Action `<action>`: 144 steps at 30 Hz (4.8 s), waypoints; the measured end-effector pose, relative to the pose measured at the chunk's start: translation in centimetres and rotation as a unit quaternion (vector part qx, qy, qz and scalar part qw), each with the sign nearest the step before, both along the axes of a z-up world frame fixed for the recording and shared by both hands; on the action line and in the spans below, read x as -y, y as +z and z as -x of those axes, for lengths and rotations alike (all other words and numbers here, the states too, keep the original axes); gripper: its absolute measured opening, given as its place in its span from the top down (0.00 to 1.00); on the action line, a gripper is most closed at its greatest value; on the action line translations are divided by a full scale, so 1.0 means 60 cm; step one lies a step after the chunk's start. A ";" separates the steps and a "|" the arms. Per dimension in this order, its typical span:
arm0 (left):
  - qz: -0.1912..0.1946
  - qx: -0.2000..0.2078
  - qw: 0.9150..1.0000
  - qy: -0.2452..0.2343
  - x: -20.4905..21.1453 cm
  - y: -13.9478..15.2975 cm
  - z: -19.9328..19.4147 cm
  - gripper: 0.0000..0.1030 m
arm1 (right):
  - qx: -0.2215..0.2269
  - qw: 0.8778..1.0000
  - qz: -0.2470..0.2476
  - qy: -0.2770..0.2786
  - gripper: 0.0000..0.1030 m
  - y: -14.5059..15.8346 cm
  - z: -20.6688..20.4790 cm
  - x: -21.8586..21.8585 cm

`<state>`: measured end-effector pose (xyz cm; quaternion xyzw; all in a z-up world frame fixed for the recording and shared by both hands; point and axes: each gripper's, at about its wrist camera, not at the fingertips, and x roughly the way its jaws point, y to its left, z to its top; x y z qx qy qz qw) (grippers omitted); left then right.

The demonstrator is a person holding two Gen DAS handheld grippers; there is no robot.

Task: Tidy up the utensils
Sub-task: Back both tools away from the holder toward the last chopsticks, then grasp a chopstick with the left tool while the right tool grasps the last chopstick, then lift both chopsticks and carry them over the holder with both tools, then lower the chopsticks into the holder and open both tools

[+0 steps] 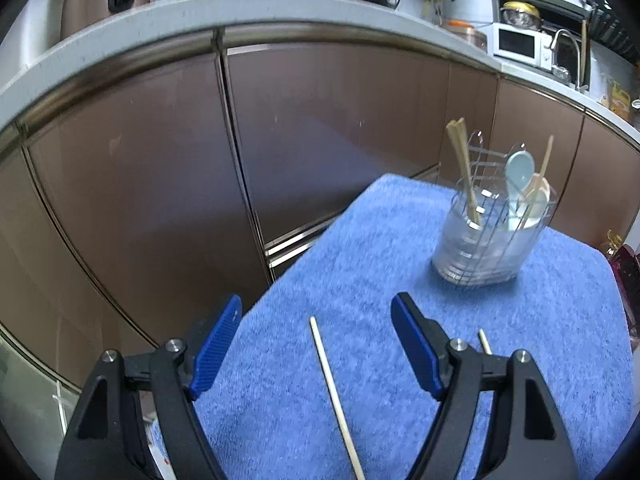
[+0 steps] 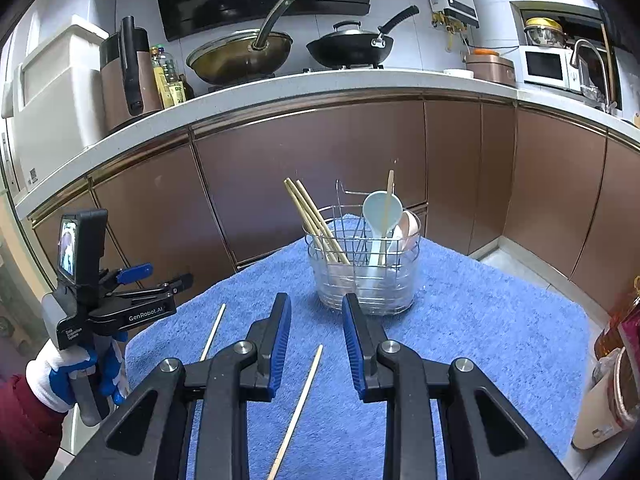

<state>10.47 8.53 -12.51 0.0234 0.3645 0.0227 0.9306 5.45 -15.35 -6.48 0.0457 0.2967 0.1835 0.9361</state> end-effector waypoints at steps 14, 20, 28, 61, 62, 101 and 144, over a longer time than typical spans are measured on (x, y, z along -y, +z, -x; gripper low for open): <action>0.145 -0.176 0.974 0.004 -0.066 -0.113 -0.099 0.35 | -0.165 0.986 -0.026 0.027 0.76 -0.120 -0.102 -0.036; 0.176 -0.237 0.955 0.007 -0.073 -0.156 -0.139 0.52 | -0.230 0.972 -0.019 0.039 0.76 -0.175 -0.157 -0.071; 0.163 -0.271 0.949 0.017 -0.070 -0.176 -0.171 0.69 | -0.278 0.959 0.022 0.041 0.76 -0.233 -0.195 -0.102; 0.160 -0.239 0.957 0.043 -0.062 -0.137 -0.155 0.95 | -0.257 0.964 0.051 0.040 0.94 -0.197 -0.181 -0.109; 0.161 -0.232 0.959 0.039 -0.062 -0.129 -0.151 0.95 | -0.251 0.966 0.046 0.042 0.94 -0.193 -0.179 -0.099; 0.173 0.056 0.976 -0.119 0.134 0.182 -0.009 0.95 | 0.013 0.999 -0.041 -0.007 0.94 0.091 -0.031 0.087; 0.171 0.220 0.960 -0.014 0.187 0.104 -0.251 0.92 | 0.041 0.999 -0.024 0.005 0.88 0.040 -0.279 0.020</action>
